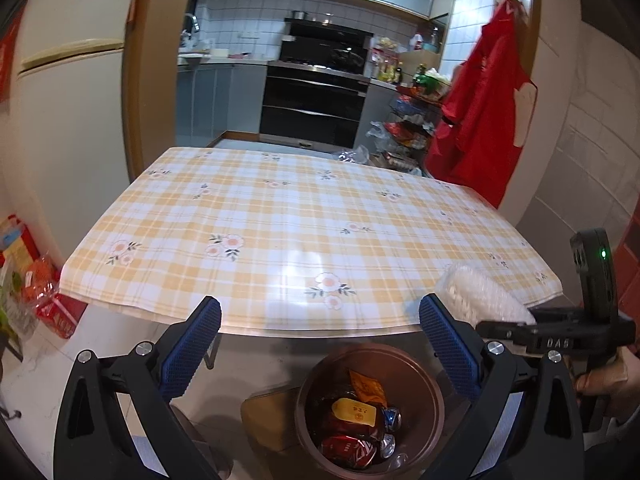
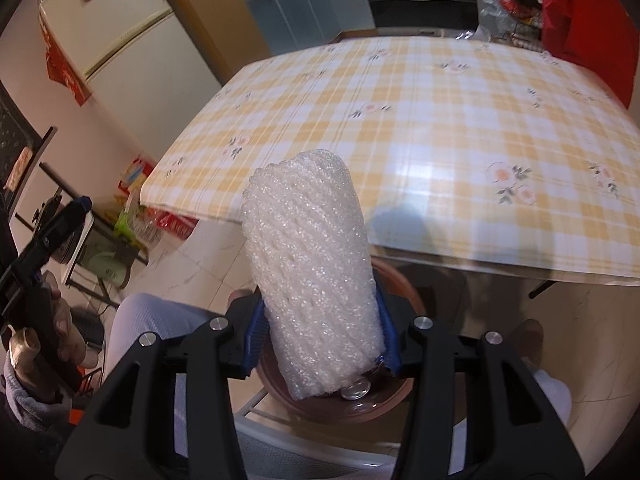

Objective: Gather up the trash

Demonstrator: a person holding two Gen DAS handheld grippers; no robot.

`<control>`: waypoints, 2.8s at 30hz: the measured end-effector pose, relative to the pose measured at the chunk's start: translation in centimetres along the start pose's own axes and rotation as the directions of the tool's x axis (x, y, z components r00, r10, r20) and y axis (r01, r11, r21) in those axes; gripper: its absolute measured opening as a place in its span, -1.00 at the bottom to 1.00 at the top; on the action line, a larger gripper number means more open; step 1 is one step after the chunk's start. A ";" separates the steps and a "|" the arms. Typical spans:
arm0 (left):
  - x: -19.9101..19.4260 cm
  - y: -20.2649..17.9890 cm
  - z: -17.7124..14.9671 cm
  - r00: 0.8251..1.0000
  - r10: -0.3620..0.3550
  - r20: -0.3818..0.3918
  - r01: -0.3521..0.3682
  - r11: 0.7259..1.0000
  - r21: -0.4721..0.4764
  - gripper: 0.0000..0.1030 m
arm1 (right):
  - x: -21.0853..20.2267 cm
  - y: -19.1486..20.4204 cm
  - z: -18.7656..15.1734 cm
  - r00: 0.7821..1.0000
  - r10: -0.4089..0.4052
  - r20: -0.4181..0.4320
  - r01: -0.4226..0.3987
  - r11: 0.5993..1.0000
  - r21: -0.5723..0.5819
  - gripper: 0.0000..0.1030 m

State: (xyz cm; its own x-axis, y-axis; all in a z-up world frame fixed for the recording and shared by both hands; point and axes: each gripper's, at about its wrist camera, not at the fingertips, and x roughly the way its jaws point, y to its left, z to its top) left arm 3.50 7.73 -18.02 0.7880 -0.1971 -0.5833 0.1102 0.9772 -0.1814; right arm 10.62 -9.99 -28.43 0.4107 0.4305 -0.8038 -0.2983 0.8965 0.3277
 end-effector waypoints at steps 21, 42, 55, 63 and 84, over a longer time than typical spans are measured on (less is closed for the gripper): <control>1.0 -0.2 -0.3 0.999 0.033 -0.020 -0.032 0.999 0.020 0.88 | 0.3 1.0 0.6 0.995 -0.103 0.017 0.104 0.992 -0.076 0.89; -4.6 -4.4 5.7 0.990 0.051 0.128 -0.068 0.989 0.135 0.89 | -13.4 2.9 5.1 0.916 -0.208 0.343 0.260 0.959 -0.111 0.89; -9.6 -7.7 9.6 0.967 0.048 0.248 -0.101 0.973 0.208 0.89 | -20.5 4.4 5.4 0.844 -0.237 0.482 0.304 0.951 -0.064 0.89; -10.6 -8.8 10.3 0.962 0.038 0.271 -0.100 0.970 0.220 0.89 | -21.4 4.0 5.6 0.829 -0.257 0.497 0.318 0.947 -0.041 0.89; -10.6 -9.2 10.5 0.961 0.048 0.274 -0.113 0.967 0.228 0.89 | -21.7 4.1 5.3 0.821 -0.267 0.504 0.325 0.945 -0.029 0.89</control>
State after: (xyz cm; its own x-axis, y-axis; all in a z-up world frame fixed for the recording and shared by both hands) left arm 0.46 1.70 -1.83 0.9280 -0.1208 -0.3525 0.1553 0.9853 0.0713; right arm 5.06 -15.05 -6.98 0.8512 0.1672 -0.4975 -0.1734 0.9843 0.0342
